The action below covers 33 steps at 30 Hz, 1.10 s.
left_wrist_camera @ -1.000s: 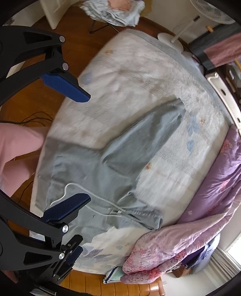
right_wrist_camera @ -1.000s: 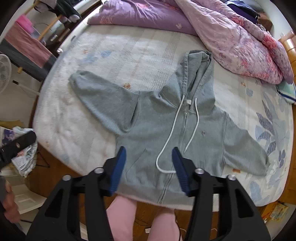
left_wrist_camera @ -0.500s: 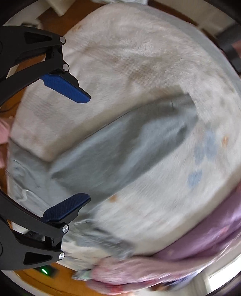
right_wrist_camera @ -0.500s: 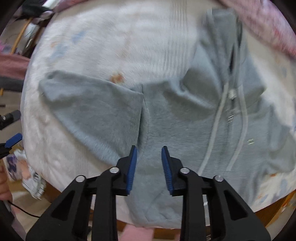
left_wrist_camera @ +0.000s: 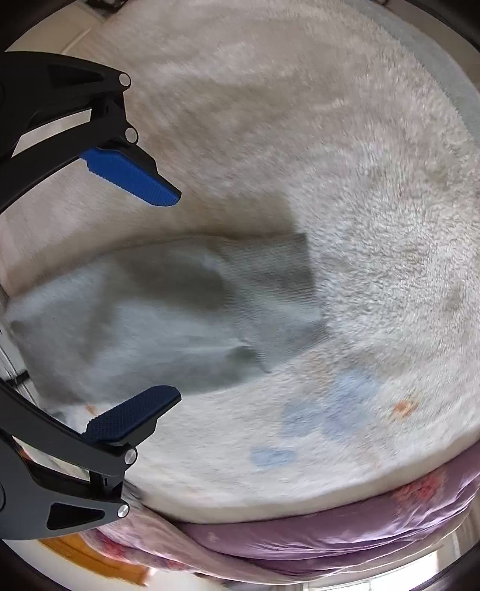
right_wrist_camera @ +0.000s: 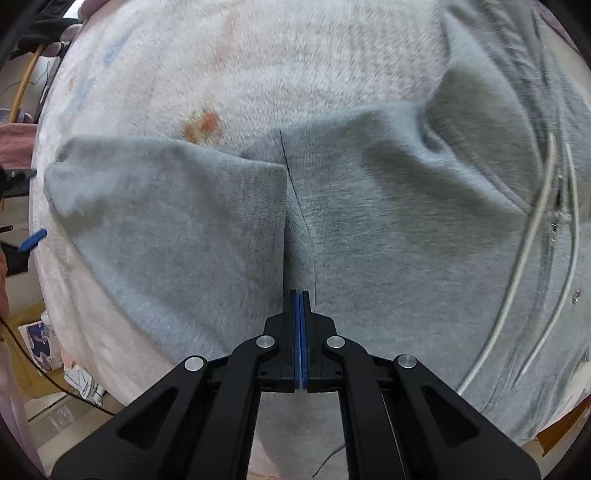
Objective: Fold large clothes
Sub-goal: 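Grasp a grey sleeve cuff with the left tool while the right tool pins the hoodie body, then fold the sleeve across the body with the left tool while the right tool holds it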
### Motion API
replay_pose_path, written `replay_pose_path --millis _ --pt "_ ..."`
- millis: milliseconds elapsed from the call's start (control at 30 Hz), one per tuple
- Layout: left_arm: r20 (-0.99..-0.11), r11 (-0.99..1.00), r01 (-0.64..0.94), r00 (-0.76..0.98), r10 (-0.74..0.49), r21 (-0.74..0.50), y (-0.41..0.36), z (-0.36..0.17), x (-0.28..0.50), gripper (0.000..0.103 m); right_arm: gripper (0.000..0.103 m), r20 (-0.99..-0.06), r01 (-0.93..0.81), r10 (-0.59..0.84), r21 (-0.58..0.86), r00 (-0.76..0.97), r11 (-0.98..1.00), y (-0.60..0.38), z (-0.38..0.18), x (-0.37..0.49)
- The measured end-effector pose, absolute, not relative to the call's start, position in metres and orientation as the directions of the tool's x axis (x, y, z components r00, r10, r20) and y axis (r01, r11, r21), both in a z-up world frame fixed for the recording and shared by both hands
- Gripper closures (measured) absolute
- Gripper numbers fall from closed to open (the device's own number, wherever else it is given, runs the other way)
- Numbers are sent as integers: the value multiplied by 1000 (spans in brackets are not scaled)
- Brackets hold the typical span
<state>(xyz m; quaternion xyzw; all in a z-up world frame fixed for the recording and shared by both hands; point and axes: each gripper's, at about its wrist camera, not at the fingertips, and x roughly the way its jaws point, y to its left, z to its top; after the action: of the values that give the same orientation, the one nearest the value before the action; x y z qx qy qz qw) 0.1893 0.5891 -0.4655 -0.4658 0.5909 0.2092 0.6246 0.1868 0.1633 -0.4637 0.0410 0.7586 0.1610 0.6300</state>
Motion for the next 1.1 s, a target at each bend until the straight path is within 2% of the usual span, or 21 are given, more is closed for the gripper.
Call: replay_pose_path --millis 100,133,167,300,367,433,533,600,667,833,1000,1033,1067,1100 --pt "-922 444 -821 240 -302 -359 597 -477 199 6 103 -929 -118 282 316 -238 941 158 -473 190" --pt "-930 448 -825 236 -282 -346 600 -478 202 12 103 -927 -115 289 322 -239 940 156 -473 191" --pt "-941 457 -829 232 -246 -323 602 -479 205 23 103 -926 -115 292 326 -239 938 153 -473 191" --pt "-968 489 -836 197 -155 -248 605 -486 210 48 103 -919 -78 309 336 -246 939 144 -477 187" --pt "-974 524 -821 196 -112 -226 607 -479 211 76 103 -918 -77 312 340 -246 937 143 -479 187" --pt "-982 558 -810 181 -52 -178 608 -466 211 88 103 -917 -86 314 344 -245 935 141 -479 189" --pt "-983 599 -798 153 100 -63 602 -428 203 90 103 -913 -102 309 345 -266 933 144 -481 189" --pt "-962 629 -774 117 247 67 592 -396 195 90 103 -899 -91 342 378 -273 921 142 -475 190" --pt "-937 636 -756 92 338 155 586 -372 186 90 103 -893 -91 361 397 -269 913 138 -470 190" --pt "-895 588 -787 110 432 187 569 -302 138 90 103 -877 -91 372 416 -305 905 147 -482 189" --pt "-871 514 -835 94 481 194 573 -258 102 90 103 -890 -87 367 403 -271 911 145 -465 196" --pt "-859 506 -837 89 504 210 572 -250 96 91 103 -896 -90 360 394 -260 915 142 -462 199" --pt "-821 479 -837 67 567 263 569 -241 94 103 103 -909 -97 339 371 -241 924 138 -458 202" --pt "-744 435 -823 22 668 366 567 -233 96 103 103 -915 -102 331 361 -232 927 134 -456 204"
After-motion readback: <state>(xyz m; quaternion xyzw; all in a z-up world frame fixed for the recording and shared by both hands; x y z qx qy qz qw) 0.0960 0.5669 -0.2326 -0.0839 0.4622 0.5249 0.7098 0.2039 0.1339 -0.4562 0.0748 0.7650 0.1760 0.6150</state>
